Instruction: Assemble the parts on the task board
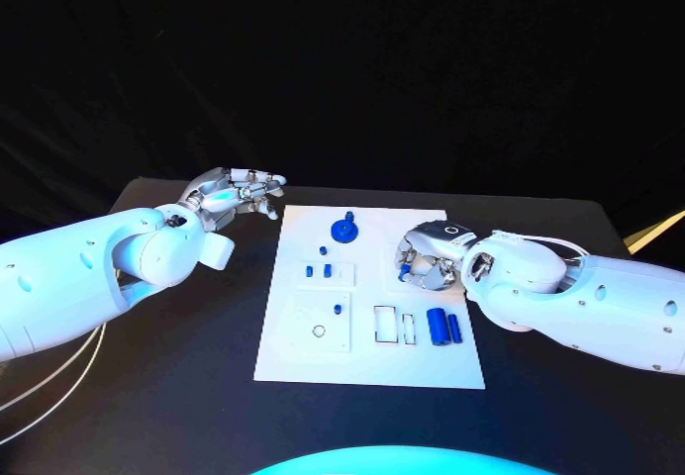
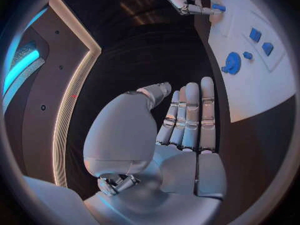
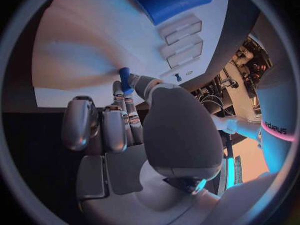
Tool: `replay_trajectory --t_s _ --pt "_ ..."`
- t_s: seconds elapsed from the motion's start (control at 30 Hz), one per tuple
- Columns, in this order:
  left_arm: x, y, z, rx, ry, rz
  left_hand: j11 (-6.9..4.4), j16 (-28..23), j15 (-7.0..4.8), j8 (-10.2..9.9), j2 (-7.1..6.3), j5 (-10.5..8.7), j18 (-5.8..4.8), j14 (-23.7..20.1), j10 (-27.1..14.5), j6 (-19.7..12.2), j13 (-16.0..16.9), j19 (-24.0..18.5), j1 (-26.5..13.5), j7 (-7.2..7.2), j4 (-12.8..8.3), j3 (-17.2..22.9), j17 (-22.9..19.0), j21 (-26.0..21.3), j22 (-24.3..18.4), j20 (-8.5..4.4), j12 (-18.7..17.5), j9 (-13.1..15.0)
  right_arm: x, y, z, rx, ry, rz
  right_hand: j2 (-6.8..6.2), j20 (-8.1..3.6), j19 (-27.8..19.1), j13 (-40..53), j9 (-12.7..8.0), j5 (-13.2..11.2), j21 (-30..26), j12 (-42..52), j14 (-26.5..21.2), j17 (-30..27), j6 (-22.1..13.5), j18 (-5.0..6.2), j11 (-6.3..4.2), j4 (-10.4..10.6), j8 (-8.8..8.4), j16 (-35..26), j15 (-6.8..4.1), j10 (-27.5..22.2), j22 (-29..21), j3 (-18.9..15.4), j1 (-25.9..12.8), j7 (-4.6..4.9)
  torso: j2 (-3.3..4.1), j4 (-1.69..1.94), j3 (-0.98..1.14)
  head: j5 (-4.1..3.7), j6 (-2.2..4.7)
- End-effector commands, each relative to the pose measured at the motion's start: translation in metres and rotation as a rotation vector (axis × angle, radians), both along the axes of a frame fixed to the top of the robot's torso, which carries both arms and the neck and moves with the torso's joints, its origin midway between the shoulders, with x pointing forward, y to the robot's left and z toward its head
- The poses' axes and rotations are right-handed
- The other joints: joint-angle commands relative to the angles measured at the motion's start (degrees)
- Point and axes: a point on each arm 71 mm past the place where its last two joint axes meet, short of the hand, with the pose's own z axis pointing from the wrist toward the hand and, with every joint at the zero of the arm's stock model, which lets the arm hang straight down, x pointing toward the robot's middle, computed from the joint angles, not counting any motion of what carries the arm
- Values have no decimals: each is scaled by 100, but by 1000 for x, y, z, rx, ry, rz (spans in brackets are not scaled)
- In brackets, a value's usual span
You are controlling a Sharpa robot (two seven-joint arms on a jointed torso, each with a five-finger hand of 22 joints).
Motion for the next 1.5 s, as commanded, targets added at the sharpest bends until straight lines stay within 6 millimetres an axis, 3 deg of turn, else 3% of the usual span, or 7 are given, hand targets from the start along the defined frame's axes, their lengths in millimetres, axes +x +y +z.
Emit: replay_trajectory --t_s 0.03,0.1,0.33,0.83,1.17,1.5 --pt "0 -1 1 -1 -1 0 20 -71 23 29 72 -30 37 -1 -10 -97 -61 123 -9 17 14 -93 -56 -71 -69 15 -60 -69 -1 1 -2 -2 -5 4 190 -34 235 26 124 48 180 -31 259 121 75 -153 -91 -173 223 105 -15 353 755 320 29 10 1 0 0 4 -10" --pt "0 -1 1 -1 0 0 20 -71 23 29 72 -30 37 -1 -10 -97 -61 123 -9 17 14 -93 -56 -71 -69 15 -60 -69 -2 2 -1 7 -15 8 252 -45 256 41 179 53 282 -36 260 134 110 -169 -114 -286 277 116 -40 464 808 403 58 1 -1 -2 -3 6 -11" --pt "1 -1 0 0 0 3 21 -70 22 30 87 -30 36 8 -9 -98 -65 139 -16 18 32 -98 -56 -79 -77 14 -58 -71 -7 5 4 40 -42 23 280 -74 301 80 310 48 497 -61 258 147 175 -205 -172 -467 407 132 -94 695 920 524 -14 -36 -11 -1 -1 14 4" --pt "4 -4 -1 -2 -1 4 21 -71 23 32 104 -30 35 14 -9 -98 -70 153 -26 18 55 -103 -56 -92 -88 13 -57 -73 -19 20 38 132 -72 64 282 -85 305 92 357 48 529 -80 260 161 185 -209 -187 -516 447 142 -110 757 941 560 -56 -50 -15 -2 -3 64 61" --pt "6 -9 -1 -8 1 -2 18 -72 21 33 108 -30 36 17 -8 -99 -72 161 -17 16 54 -103 -57 -99 -94 11 -55 -75 -44 69 47 240 -85 196 283 -87 300 92 368 49 509 -91 254 135 181 -206 -189 -535 455 129 -119 765 936 574 -62 -48 -17 -1 -8 146 60" --pt "7 -18 -2 -16 5 -19 18 -72 21 33 108 -30 36 17 -8 -99 -72 161 -17 16 54 -103 -57 -99 -94 11 -55 -75 -66 115 22 295 -40 305 283 -87 296 92 377 49 494 -102 249 120 173 -203 -189 -552 458 121 -125 765 933 586 -66 -44 -5 17 -15 243 41"
